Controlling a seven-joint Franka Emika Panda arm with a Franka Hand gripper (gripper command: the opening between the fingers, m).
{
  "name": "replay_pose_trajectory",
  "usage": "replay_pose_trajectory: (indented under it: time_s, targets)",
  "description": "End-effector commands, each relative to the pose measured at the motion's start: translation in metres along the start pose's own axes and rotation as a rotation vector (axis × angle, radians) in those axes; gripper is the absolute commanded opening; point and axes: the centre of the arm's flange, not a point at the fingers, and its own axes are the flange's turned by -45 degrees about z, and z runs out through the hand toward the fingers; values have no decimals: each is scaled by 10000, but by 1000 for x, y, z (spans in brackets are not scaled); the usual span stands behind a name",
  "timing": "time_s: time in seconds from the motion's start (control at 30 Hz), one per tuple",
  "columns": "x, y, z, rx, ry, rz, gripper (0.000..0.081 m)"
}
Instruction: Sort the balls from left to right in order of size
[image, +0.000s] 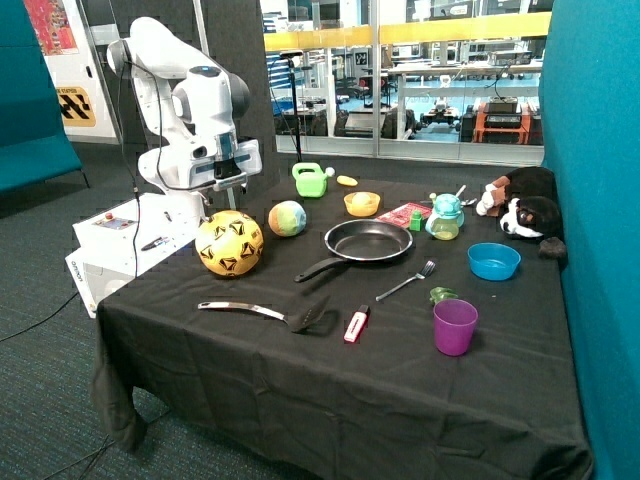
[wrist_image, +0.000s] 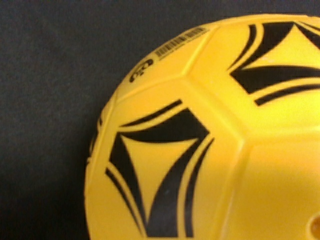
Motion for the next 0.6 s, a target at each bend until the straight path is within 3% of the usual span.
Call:
replay_pose_trajectory:
  time_s: [0.0,0.57]
  targets:
    - [1,3,16,5,42,-140,802]
    - [1,4,28,5,42,-293,808]
